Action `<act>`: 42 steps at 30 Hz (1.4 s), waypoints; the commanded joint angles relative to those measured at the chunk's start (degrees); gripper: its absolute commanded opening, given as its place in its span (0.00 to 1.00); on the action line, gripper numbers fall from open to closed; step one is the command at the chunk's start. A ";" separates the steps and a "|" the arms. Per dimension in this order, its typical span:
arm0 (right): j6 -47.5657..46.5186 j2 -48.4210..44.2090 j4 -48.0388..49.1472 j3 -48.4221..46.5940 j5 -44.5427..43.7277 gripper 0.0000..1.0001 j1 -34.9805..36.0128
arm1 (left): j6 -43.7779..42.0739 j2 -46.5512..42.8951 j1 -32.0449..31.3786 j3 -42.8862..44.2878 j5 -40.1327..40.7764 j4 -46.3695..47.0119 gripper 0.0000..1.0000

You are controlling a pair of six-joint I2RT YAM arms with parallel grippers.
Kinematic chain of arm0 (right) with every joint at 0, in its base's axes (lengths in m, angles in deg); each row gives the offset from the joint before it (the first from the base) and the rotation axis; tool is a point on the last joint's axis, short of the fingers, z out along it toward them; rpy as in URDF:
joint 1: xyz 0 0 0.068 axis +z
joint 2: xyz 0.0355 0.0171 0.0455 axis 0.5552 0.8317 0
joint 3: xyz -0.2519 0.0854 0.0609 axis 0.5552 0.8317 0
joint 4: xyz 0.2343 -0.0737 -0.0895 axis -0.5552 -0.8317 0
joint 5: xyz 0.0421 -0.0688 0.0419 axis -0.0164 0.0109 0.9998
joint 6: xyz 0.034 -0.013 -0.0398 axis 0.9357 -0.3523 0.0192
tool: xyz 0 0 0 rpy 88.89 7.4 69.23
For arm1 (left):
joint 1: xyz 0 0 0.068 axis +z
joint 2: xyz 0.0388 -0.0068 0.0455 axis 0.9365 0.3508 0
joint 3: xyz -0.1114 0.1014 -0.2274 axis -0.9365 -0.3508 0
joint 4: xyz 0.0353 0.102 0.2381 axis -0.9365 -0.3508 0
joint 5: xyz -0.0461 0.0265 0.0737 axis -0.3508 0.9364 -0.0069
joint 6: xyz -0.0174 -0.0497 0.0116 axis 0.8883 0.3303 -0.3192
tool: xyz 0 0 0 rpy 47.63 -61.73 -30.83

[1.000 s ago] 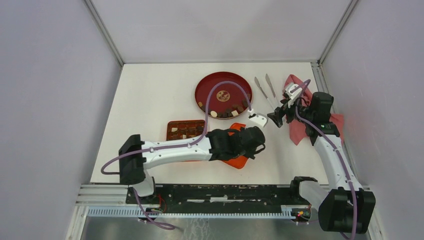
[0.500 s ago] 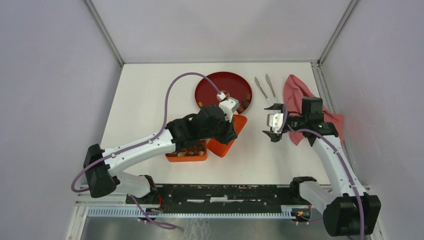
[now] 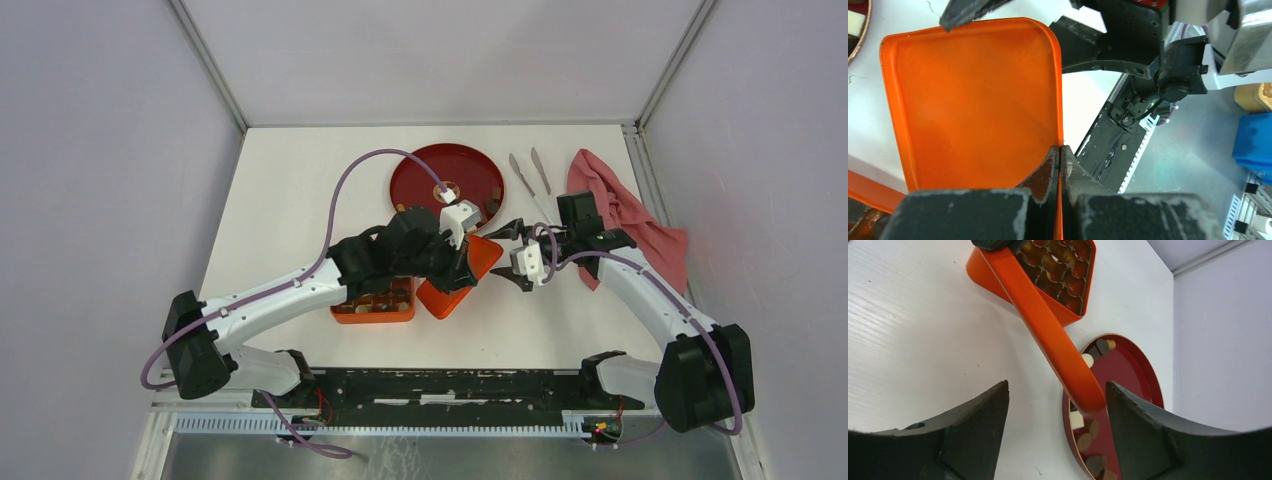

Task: Pack the chocolate
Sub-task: Pick up the box lid from the center of the board.

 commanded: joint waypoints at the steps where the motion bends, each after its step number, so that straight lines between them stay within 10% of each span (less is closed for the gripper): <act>1: -4.17 2.54 -0.87 -0.61 4.71 0.73 2.67 | -2.99 -1.09 0.73 -0.28 -6.09 5.26 0.02; 19: -21.00 3.58 -20.02 -4.11 4.72 0.05 2.83 | -2.82 -0.31 1.77 -0.63 -9.02 6.10 0.05; 24: -27.52 4.22 -30.50 -6.88 4.87 0.00 1.01 | -2.95 -2.51 2.01 0.15 1.86 2.20 0.53; 28: -27.89 6.13 -39.72 -11.96 5.41 0.00 -1.66 | -3.53 -9.07 2.03 -1.32 13.51 1.73 0.65; 35: 0.66 7.12 -40.75 -19.97 0.32 0.00 -2.17 | 0.57 -14.99 3.59 -4.09 34.61 -5.02 0.74; 42: 45.23 -8.55 0.03 -4.01 -11.99 0.00 -5.40 | 10.58 -14.94 5.82 -9.05 36.47 -10.36 0.60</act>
